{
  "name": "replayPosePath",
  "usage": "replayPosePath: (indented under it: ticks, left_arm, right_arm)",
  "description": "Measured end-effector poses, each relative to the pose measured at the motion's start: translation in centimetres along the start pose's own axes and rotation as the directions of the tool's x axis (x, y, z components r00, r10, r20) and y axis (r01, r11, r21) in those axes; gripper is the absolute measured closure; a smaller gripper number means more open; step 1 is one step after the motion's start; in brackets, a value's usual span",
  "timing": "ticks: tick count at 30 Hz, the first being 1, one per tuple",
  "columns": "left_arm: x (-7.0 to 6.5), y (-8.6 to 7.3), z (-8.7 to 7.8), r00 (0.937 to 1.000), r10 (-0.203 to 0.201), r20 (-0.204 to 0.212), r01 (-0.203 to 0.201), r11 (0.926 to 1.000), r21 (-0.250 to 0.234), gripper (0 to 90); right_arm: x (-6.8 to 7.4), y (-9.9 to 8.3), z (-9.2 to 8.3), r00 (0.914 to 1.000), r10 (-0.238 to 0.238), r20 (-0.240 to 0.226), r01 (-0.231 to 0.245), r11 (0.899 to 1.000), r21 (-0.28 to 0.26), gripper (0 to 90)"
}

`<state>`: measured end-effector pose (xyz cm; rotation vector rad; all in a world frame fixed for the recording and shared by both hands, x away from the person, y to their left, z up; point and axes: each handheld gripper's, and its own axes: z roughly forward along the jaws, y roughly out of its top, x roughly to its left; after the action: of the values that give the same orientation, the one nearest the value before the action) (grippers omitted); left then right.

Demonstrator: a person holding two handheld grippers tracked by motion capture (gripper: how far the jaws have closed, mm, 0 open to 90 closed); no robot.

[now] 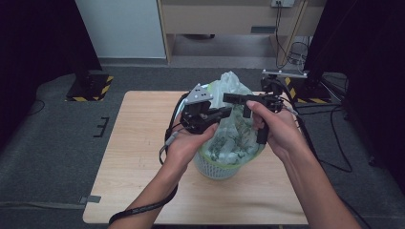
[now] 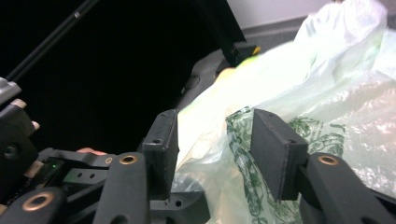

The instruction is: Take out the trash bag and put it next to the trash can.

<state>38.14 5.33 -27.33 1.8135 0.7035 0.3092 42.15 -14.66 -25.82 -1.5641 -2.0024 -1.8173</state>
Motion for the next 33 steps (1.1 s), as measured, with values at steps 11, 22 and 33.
replayPosePath:
  ticks: [11, 22, 33]
  left_arm:
    - [-0.1, -0.7, -0.3, 0.9996, -0.009, -0.025, 0.009, 0.9999, -0.005, 69.2]
    - [2.2, -0.2, -2.1, 0.9991, 0.02, -0.037, -0.025, 0.9908, -0.133, 28.1]
    - [2.0, 0.9, -0.2, 0.9976, 0.07, 0.005, -0.069, 0.9928, -0.099, 24.5]
  right_arm:
    - [-0.2, 0.1, 0.0, 0.9999, -0.001, -0.011, 0.001, 0.999, 0.041, 90.0]
    - [0.5, 1.0, -1.2, 0.9993, 0.016, -0.035, -0.017, 1.0, -0.016, 90.0]
    - [2.3, 1.6, -0.9, 0.9917, 0.048, -0.119, -0.046, 0.999, 0.015, 90.0]
